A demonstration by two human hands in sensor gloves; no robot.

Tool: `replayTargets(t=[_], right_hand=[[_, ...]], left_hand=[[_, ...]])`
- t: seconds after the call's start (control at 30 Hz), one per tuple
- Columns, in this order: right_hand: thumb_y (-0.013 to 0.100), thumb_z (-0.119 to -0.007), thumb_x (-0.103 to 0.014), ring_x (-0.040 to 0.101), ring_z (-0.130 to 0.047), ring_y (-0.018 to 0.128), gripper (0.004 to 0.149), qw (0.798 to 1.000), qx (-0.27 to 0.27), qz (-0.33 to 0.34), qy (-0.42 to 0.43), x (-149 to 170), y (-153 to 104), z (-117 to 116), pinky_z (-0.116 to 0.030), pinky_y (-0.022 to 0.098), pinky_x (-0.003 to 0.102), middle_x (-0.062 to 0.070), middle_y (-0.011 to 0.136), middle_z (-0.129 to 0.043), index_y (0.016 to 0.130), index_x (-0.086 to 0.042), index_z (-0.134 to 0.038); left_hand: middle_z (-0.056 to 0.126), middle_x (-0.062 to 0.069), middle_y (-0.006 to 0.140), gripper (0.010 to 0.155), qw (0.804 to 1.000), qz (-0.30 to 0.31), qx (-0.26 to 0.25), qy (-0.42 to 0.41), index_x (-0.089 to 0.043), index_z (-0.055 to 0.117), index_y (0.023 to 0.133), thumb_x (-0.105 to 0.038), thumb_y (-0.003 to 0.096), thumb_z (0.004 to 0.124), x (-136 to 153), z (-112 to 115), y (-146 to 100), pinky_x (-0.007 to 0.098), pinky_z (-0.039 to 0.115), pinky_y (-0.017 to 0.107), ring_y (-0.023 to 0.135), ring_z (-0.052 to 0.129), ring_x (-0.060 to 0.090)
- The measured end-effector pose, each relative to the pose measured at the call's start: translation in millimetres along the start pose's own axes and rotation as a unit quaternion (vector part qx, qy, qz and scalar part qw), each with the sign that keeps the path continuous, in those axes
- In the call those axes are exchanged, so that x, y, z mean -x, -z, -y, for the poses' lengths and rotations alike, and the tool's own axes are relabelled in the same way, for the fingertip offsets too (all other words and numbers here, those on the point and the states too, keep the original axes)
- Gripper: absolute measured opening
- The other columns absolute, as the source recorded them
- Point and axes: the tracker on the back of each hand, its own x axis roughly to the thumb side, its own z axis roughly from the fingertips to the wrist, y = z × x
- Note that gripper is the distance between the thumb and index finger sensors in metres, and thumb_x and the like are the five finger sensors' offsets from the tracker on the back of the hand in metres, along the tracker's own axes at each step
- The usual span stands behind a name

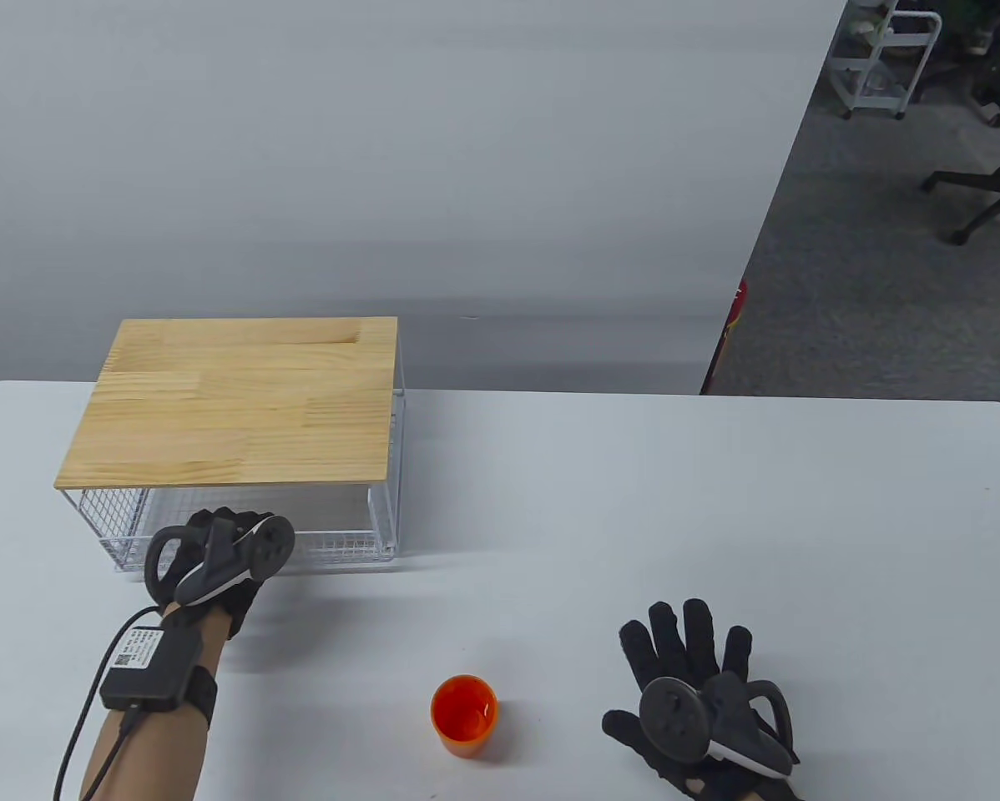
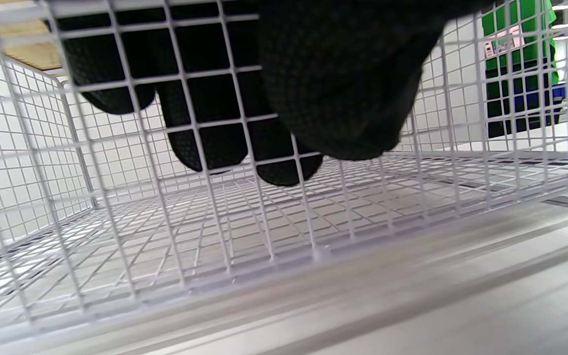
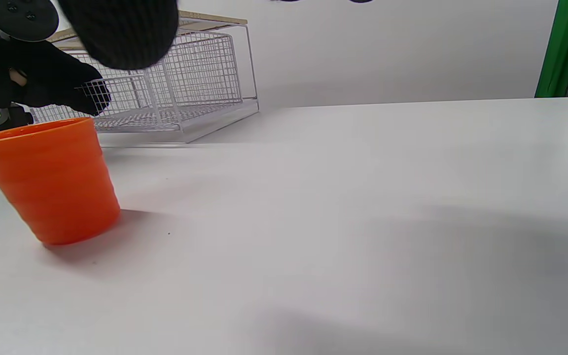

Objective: Take the cup out of the mesh sliding drawer

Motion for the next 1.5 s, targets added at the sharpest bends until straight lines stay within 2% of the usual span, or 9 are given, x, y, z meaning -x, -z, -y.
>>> replayTargets(t=[0.67, 1.1, 1.23, 1.3, 1.33, 1.4, 1.5], right_hand=[[0.051, -0.065, -0.061, 0.062, -0.005, 0.097, 0.089, 1.0, -0.011, -0.004, -0.001, 0, 1, -2, -0.011, 0.057, 0.084, 0.032, 0.117, -0.017, 0.112, -0.011, -0.026], [0.051, -0.066, -0.061, 0.062, -0.005, 0.097, 0.089, 1.0, -0.019, -0.006, 0.0, 1, 2, -2, -0.011, 0.057, 0.084, 0.032, 0.117, -0.017, 0.112, -0.011, -0.026], [0.051, -0.065, -0.062, 0.062, -0.005, 0.097, 0.089, 1.0, -0.024, -0.007, -0.001, 0, 2, -2, -0.011, 0.057, 0.084, 0.032, 0.117, -0.017, 0.112, -0.011, -0.026], [0.051, -0.065, -0.062, 0.062, -0.005, 0.097, 0.089, 1.0, -0.026, -0.007, -0.001, 0, 3, -2, -0.011, 0.057, 0.084, 0.032, 0.117, -0.017, 0.112, -0.011, -0.026], [0.051, -0.065, -0.062, 0.062, -0.005, 0.097, 0.089, 1.0, -0.027, -0.007, -0.001, 0, 3, -2, -0.011, 0.057, 0.084, 0.032, 0.117, -0.017, 0.112, -0.011, -0.026], [0.051, -0.065, -0.062, 0.062, -0.005, 0.097, 0.089, 1.0, -0.027, -0.006, 0.0, -1, 3, -2, -0.011, 0.057, 0.084, 0.032, 0.117, -0.017, 0.112, -0.011, -0.026], [0.051, -0.065, -0.062, 0.062, -0.005, 0.097, 0.089, 1.0, -0.025, -0.003, -0.001, -1, 3, -2, -0.011, 0.057, 0.084, 0.032, 0.117, -0.017, 0.112, -0.011, -0.026]], left_hand=[[0.109, -0.007, 0.082, 0.032, 1.0, -0.012, -0.004, 0.0, -0.033, 0.094, 0.079, -0.025, 0.0483, 0.089, 0, 4, 13, 0.066, 0.089, 0.058, 0.083, 0.112, 0.031], [0.107, -0.008, 0.085, 0.033, 1.0, -0.024, -0.003, -0.002, -0.034, 0.093, 0.081, -0.025, 0.0491, 0.089, 0, 6, 26, 0.069, 0.083, 0.061, 0.088, 0.107, 0.034], [0.104, -0.006, 0.09, 0.037, 1.0, -0.026, -0.003, -0.012, -0.034, 0.092, 0.086, -0.024, 0.0501, 0.089, 1, 6, 25, 0.071, 0.08, 0.061, 0.091, 0.104, 0.038], [0.098, -0.002, 0.098, 0.043, 1.0, -0.02, 0.003, -0.016, -0.033, 0.086, 0.094, -0.023, 0.052, 0.088, 0, 7, 24, 0.074, 0.076, 0.063, 0.096, 0.098, 0.042], [0.09, 0.001, 0.106, 0.049, 1.0, 0.003, 0.008, -0.02, -0.029, 0.077, 0.102, -0.022, 0.0543, 0.086, -1, 9, 22, 0.076, 0.071, 0.065, 0.101, 0.09, 0.046], [0.07, 0.011, 0.117, 0.062, 0.998, 0.029, 0.028, -0.038, -0.024, 0.057, 0.112, -0.024, 0.0554, 0.083, -2, 9, 18, 0.081, 0.058, 0.067, 0.108, 0.07, 0.055], [0.042, 0.02, 0.123, 0.08, 0.998, 0.045, 0.021, -0.042, -0.018, 0.036, 0.115, -0.037, 0.0526, 0.083, -6, 2, 6, 0.082, 0.044, 0.069, 0.111, 0.044, 0.062]])
